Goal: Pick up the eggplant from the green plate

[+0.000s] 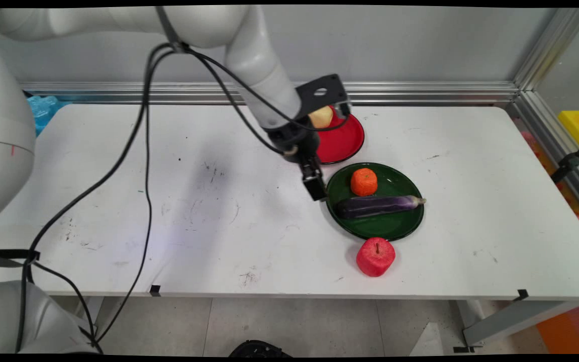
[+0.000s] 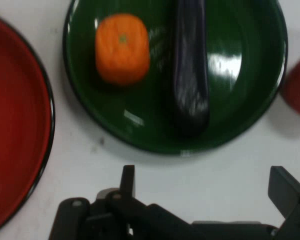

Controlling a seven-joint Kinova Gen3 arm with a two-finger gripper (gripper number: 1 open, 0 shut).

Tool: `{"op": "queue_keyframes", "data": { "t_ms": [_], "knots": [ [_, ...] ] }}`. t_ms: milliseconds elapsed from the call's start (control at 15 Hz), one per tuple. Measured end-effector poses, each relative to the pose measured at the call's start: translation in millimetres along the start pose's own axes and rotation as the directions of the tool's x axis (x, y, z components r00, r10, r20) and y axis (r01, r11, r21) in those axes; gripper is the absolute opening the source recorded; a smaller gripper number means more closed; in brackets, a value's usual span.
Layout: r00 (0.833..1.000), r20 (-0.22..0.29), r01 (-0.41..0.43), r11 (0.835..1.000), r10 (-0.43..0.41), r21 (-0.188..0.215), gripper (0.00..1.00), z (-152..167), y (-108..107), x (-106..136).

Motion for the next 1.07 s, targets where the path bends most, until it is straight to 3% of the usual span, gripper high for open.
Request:
{"op": "queue_keyframes", "data": {
  "t_ms": [333, 1067],
  "knots": [
    [0.999, -0.047, 0.017, 1.0, -0.017, 0.01, 1.0, 36, 7, 21],
    [0.997, -0.067, 0.036, 0.999, -0.035, 0.016, 1.0, 95, 15, 28]
  ]
}}
